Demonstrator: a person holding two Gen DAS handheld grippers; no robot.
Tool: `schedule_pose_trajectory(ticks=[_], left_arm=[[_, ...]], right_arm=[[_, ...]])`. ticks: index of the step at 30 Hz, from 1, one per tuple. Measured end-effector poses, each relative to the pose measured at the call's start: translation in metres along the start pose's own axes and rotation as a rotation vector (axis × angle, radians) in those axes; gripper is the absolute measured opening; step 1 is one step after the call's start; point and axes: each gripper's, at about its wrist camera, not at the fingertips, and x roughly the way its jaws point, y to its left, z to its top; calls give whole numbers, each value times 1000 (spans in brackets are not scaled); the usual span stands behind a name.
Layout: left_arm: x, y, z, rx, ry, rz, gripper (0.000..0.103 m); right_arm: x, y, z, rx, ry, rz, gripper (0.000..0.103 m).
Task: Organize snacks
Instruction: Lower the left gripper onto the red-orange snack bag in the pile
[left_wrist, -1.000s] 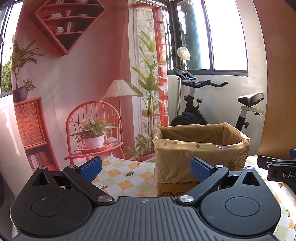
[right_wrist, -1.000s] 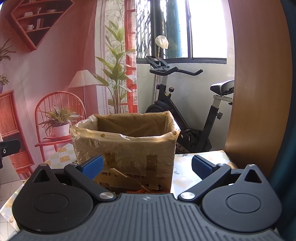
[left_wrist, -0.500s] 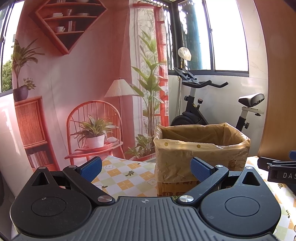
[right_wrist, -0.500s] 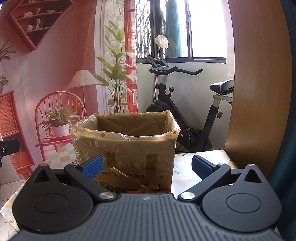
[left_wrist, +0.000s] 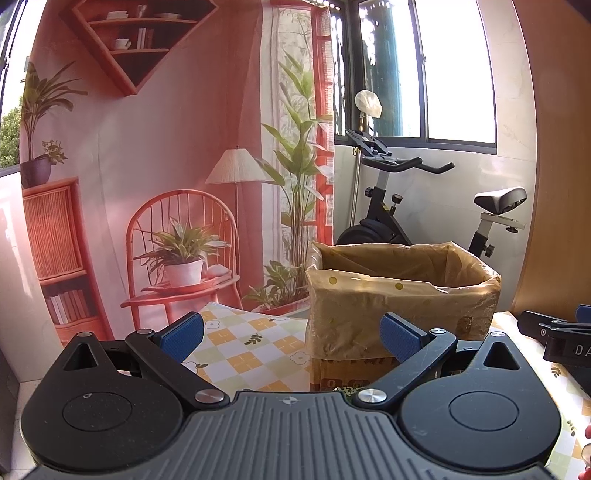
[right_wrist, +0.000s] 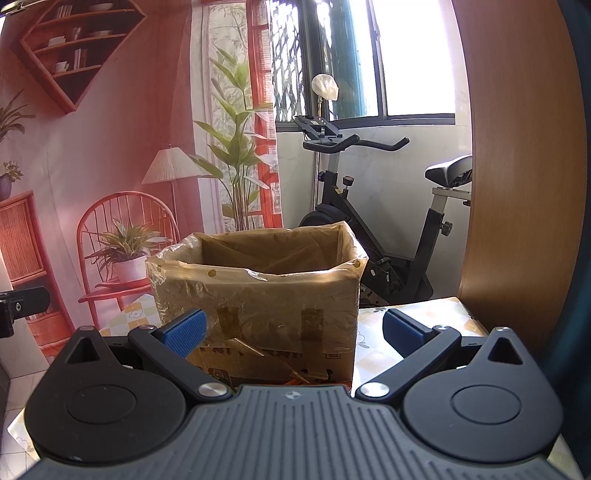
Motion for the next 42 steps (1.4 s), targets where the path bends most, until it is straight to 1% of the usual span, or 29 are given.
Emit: schedule_pose_trajectory(ticks=[1, 5, 9, 13, 16, 18, 23, 25, 27, 30, 34, 38, 42], left_arm=[[4, 4, -3, -9, 1, -8, 103], [19, 17, -14, -44, 24, -19, 103], [37, 25, -28, -46, 85, -7, 103], [50, 30, -42, -58, 135, -15, 103], [55, 31, -53, -52, 143, -38, 103], [54, 30, -61, -28, 142, -74, 103], [50, 23, -95, 17, 169, -217, 102], [51, 17, -107, 61, 182, -240, 102], [49, 9, -117, 109, 186, -282, 97], [47, -4, -128, 181, 190, -337, 97], [52, -20, -144, 273, 204, -369, 97], [61, -29, -156, 303, 240, -409, 97], [64, -39, -166, 365, 259, -408, 97]], right_arm=[[1, 1, -4, -1, -15, -6, 103], [11, 3, -12, -1, 8, -2, 103], [23, 2, -21, 23, 31, 17, 103], [31, 9, -34, -7, 47, 29, 103], [34, 16, -48, -38, 65, 35, 103], [37, 18, -58, -57, 83, 40, 103], [37, 15, -78, -74, 119, 69, 103], [37, 11, -86, -55, 137, 79, 103], [38, 8, -94, -44, 154, 84, 103], [37, 6, -101, -54, 172, 84, 103], [36, 0, -104, -32, 174, 85, 103], [36, -5, -106, -22, 182, 84, 103], [38, -8, -109, -12, 195, 85, 102]])
